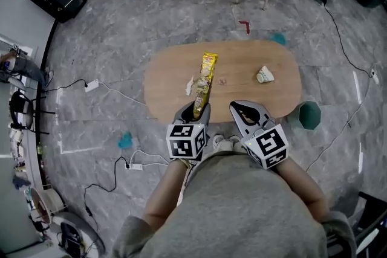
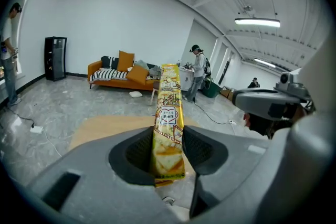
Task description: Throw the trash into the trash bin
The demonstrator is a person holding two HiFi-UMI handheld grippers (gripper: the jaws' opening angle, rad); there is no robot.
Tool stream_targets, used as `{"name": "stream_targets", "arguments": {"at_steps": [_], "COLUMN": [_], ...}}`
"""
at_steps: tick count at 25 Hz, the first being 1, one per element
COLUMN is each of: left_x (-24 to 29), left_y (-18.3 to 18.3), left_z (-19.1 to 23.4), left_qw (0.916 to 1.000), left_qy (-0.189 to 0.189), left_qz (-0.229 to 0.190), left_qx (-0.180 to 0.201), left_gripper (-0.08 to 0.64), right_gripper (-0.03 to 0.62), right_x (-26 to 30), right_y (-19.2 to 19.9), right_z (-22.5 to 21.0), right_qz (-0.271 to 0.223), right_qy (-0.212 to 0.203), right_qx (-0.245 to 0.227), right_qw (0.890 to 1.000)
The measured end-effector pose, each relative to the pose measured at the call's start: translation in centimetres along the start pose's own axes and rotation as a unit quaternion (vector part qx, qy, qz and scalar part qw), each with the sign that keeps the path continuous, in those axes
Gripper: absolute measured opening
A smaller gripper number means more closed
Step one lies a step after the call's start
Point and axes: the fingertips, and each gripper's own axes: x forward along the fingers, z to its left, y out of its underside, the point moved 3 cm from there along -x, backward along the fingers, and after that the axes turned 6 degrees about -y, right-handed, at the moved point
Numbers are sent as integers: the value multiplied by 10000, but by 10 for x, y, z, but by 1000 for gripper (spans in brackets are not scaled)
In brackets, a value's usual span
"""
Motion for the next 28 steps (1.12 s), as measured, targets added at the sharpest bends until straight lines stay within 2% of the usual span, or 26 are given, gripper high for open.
{"name": "stream_targets", "arguments": {"at_steps": [18, 28], "left_x": [52, 74], "left_y": [-20, -29], "left_z": [-18, -47], "left_qw": [9922, 9836], "left_qy": [1098, 1495], "left_qz": [327, 444], "left_qx": [495, 903], "left_gripper": [160, 160], "right_gripper": [9, 9], "right_x": [-8, -28], "right_y": [11, 17], "right_z": [-32, -51], "right_qz": [203, 85], "right_qy": [1161, 1652], "right_qx": [465, 688], "right_qw": [9919, 9838]}}
